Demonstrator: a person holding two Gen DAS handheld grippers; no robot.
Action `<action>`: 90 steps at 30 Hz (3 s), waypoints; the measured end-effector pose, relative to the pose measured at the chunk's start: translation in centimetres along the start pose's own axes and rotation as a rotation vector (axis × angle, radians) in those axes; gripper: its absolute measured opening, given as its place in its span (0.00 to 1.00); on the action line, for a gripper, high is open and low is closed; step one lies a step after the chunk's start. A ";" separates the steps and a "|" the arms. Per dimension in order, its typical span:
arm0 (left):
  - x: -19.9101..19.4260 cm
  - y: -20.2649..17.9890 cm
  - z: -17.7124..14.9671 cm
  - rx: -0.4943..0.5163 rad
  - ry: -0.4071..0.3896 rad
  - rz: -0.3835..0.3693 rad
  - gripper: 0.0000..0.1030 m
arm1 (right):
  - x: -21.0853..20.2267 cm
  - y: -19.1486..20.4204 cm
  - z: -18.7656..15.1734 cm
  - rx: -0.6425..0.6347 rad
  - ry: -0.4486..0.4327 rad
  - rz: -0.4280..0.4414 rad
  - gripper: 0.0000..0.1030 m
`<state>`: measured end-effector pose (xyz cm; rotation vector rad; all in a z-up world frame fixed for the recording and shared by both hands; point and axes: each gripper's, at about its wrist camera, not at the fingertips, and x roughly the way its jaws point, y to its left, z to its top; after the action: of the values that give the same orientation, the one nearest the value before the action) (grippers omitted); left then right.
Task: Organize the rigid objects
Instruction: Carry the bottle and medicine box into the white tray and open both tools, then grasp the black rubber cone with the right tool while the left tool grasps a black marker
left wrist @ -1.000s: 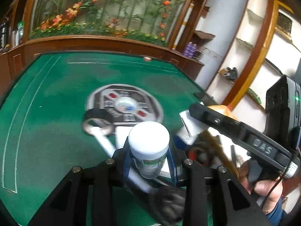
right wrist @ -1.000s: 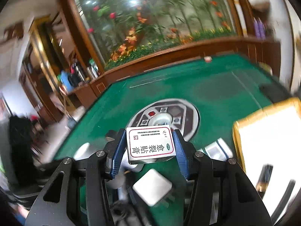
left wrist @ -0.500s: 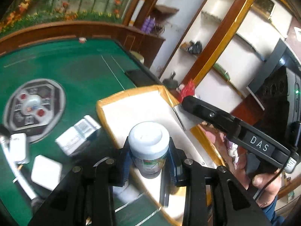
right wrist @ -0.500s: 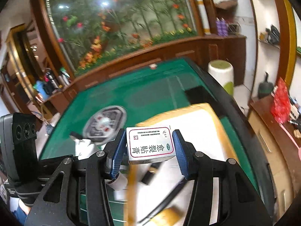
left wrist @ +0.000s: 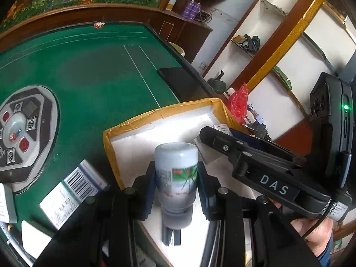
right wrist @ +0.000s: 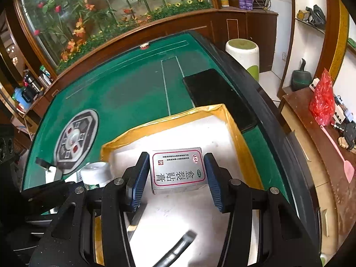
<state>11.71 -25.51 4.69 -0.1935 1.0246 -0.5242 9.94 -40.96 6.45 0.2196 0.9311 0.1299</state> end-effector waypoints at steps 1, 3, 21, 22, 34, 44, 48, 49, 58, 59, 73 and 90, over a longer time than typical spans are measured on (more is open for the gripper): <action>0.0 0.1 -0.3 -0.003 0.000 -0.002 0.34 | 0.2 -0.2 0.1 0.004 0.005 0.005 0.49; 0.0 0.2 -0.4 -0.007 -0.013 -0.011 0.34 | 0.6 -0.4 0.2 0.009 0.014 -0.006 0.49; -11.1 2.8 -5.4 -0.066 -0.165 -0.060 0.53 | -7.8 3.6 -3.4 -0.009 -0.181 0.131 0.66; -12.1 3.3 -6.0 -0.061 -0.175 -0.048 0.53 | -8.8 4.6 -4.4 -0.012 -0.195 0.180 0.66; -20.0 12.8 -16.1 -0.129 -0.189 0.119 0.60 | -9.8 13.1 -12.7 -0.138 -0.168 0.356 0.66; -17.2 16.6 -17.0 -0.295 -0.131 0.058 0.60 | -7.6 16.1 -15.6 -0.215 -0.051 0.421 0.66; -18.1 18.3 -17.0 -0.353 -0.159 0.059 0.60 | -5.9 18.9 -16.8 -0.321 0.005 0.460 0.66; -18.1 18.6 -17.0 -0.360 -0.161 0.060 0.60 | -5.3 19.6 -16.9 -0.340 0.017 0.457 0.66; -18.1 19.6 -16.5 -0.350 -0.150 0.047 0.60 | -0.9 23.9 -15.4 -0.494 0.084 0.359 0.67; -18.0 19.6 -16.4 -0.346 -0.148 0.047 0.60 | -0.3 24.2 -15.4 -0.508 0.093 0.353 0.67; -17.4 18.6 -16.3 -0.301 -0.097 0.029 0.60 | -1.2 22.0 -17.2 -0.566 0.076 0.267 0.58; -13.6 13.6 -16.2 -0.017 -0.035 0.472 0.19 | -5.3 16.2 -18.2 -0.512 -0.007 0.274 0.64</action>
<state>-3.26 -5.57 1.43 0.0272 0.9997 -0.0831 -8.16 -23.96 4.01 -0.1293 0.8280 0.6115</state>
